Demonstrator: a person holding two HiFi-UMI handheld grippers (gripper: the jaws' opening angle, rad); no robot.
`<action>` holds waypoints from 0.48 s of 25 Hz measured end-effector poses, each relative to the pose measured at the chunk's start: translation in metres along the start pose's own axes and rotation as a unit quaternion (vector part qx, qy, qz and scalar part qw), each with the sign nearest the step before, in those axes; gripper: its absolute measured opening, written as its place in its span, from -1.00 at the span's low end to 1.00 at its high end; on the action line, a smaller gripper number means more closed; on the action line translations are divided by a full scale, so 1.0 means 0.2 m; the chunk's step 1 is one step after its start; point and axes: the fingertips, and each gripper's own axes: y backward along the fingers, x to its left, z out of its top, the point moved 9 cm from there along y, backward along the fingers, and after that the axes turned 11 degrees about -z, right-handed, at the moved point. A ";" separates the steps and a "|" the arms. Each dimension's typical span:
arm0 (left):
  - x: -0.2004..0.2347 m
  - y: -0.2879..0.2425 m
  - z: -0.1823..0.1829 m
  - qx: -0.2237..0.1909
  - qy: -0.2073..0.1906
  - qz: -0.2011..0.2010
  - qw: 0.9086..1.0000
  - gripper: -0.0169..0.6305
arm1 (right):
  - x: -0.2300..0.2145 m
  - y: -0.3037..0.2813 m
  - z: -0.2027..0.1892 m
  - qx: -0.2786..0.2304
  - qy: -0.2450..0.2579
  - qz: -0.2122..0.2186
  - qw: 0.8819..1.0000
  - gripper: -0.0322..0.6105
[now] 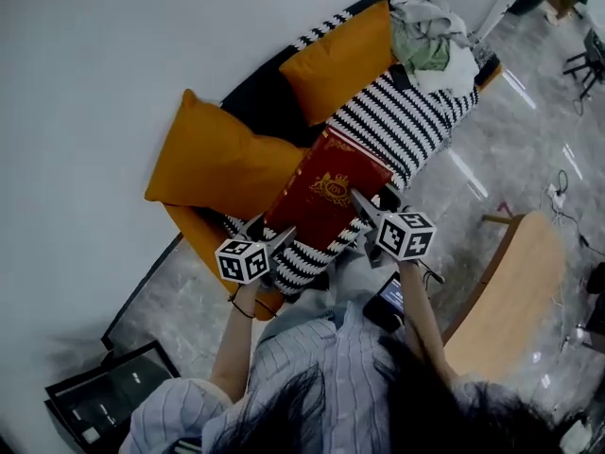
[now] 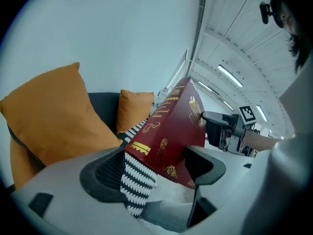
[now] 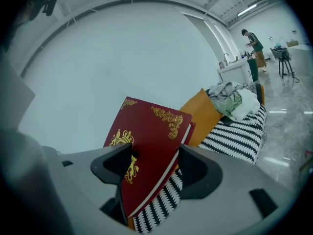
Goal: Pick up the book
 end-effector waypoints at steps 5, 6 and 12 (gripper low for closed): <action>-0.04 0.10 -0.02 -0.007 -0.016 -0.018 1.000 0.20 | 0.10 0.14 -0.04 -0.022 0.003 -0.014 1.000 0.08; -0.05 0.13 -0.03 -0.007 -0.019 -0.022 1.000 0.20 | 0.12 0.17 -0.05 -0.027 0.002 -0.018 0.999 0.08; -0.09 0.24 -0.06 0.007 -0.047 -0.042 0.998 0.20 | 0.22 0.33 -0.14 -0.041 -0.007 -0.041 0.998 0.08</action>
